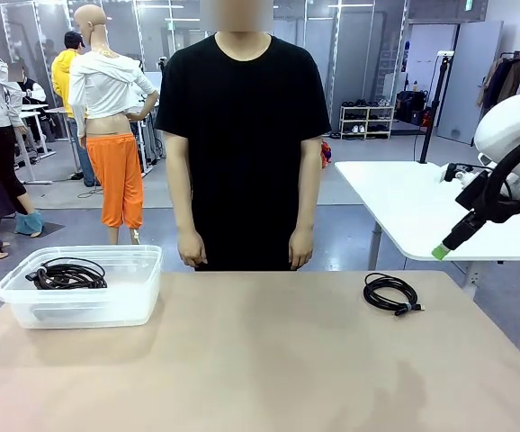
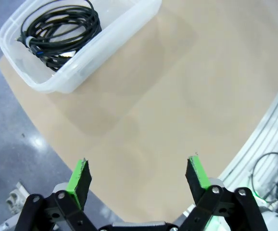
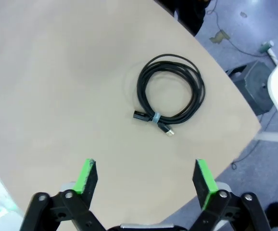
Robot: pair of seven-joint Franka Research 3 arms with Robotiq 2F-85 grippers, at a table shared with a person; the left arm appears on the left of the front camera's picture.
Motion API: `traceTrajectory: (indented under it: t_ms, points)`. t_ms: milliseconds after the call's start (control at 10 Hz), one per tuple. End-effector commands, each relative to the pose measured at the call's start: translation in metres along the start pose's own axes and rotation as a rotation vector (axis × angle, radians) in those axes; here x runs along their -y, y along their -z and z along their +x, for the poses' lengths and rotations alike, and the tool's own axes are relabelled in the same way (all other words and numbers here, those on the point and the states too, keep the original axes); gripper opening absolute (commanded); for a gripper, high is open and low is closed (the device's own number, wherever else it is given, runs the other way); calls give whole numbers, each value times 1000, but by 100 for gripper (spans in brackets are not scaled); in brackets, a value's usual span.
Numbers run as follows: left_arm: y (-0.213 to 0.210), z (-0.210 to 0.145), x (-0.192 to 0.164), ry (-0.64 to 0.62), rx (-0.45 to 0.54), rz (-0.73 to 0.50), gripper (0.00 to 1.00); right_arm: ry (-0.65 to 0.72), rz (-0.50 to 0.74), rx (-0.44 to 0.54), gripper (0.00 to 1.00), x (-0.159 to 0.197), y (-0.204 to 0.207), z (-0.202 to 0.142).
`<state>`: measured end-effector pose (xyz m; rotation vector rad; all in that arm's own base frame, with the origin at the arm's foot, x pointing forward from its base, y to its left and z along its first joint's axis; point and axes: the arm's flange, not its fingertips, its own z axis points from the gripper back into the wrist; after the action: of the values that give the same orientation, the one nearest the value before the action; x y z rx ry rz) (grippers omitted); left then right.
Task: Organize and store the cables.
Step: Place the USB Extension Cable into the Organizing box.
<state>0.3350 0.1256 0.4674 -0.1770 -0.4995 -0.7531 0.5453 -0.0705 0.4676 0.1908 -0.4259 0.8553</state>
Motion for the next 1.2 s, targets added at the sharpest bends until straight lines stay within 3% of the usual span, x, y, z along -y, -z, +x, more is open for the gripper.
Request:
traceTrajectory:
  t_ms: [0, 100, 200, 300, 600, 1100]
  points:
    - [0, 4, 2, -17, 5, 13, 100, -246, 7, -59, 100, -11, 3, 12]
    - [0, 4, 2, -17, 5, 13, 100, -417, -2, -125, 100, -8, 8, 22]
    - [0, 4, 2, -17, 5, 13, 100, -606, 92, -127, 100, -1, 15, 32]
    - [0, 4, 2, -17, 5, 13, 100, -709, 183, -106, 100, 7, 21, 38]
    - [0, 4, 2, -17, 5, 13, 100, -1010, 268, -174, 100, 5, 52, 47]
    - [0, 4, 2, -17, 5, 13, 100, -915, 259, -276, 100, 17, 124, 47]
